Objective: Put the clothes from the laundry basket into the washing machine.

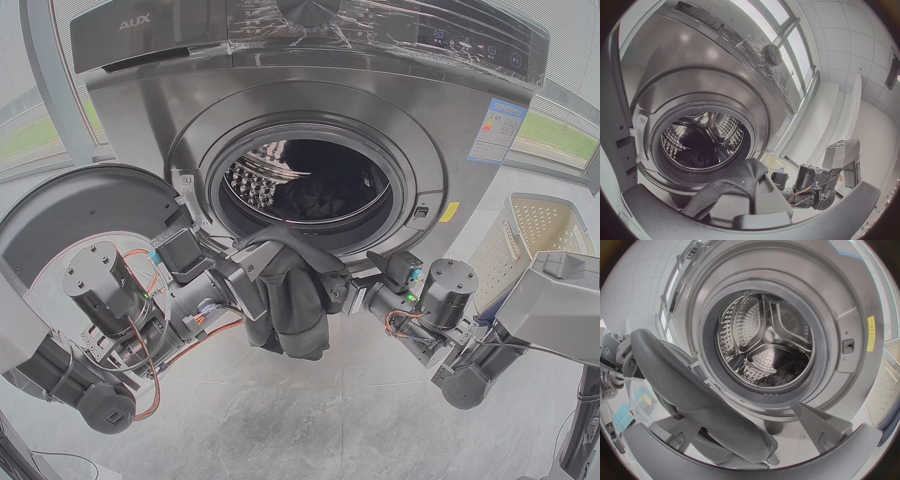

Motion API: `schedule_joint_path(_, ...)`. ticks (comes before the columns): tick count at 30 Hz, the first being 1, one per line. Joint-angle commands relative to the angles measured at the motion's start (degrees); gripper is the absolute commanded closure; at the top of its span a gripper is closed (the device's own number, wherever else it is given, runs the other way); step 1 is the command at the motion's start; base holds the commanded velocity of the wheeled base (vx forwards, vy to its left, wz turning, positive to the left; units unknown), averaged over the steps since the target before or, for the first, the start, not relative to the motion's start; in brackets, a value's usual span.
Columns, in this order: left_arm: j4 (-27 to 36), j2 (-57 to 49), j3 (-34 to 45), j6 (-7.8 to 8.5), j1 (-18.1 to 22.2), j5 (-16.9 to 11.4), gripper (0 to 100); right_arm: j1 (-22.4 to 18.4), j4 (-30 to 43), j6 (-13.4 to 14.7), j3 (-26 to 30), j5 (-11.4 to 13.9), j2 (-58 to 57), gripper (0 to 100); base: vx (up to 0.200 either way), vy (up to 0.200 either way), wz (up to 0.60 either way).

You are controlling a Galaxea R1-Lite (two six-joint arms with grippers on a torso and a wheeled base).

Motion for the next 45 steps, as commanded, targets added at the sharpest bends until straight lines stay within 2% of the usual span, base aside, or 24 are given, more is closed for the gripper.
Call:
schedule_joint_path(1,0.0,-0.2,0.1,-0.03,-0.1,0.0,100,-1.2,-0.1,-0.1,0.2,0.2,-0.4,0,0.0,0.0,0.0)
schedule_joint_path(5,0.0,-0.1,0.1,-0.03,-0.2,0.0,100,-0.6,-0.1,-0.1,0.1,0.2,-0.1,0,0.0,0.0,0.0)
schedule_joint_path(13,0.0,0.0,0.0,-0.03,-0.3,0.0,100,3.5,-0.1,-0.1,0.0,0.2,1.3,0,0.0,0.0,0.0)
schedule_joint_path(19,0.0,-0.1,0.0,0.05,-0.3,0.0,100,4.5,-0.6,-0.1,-0.4,0.2,4.9,0,0.0,0.0,0.0)
schedule_joint_path(28,0.0,0.0,0.1,0.05,-0.3,0.0,100,4.7,-0.8,-0.1,-4.8,0.2,6.1,0,0.0,0.0,0.0)
schedule_joint_path(39,0.0,0.5,0.5,0.14,-0.3,0.0,100,4.7,-0.9,0.1,-5.0,0.1,4.2,0,0.0,0.0,0.0)
schedule_joint_path(40,0.0,0.5,0.5,0.14,-0.2,0.0,100,4.7,-1.0,0.2,-5.1,0.1,4.2,100,0.0,0.0,0.0)
schedule_joint_path(45,0.0,0.9,0.5,0.05,0.1,0.0,100,4.5,-1.0,0.2,-4.8,0.2,1.9,100,0.0,0.0,0.0)
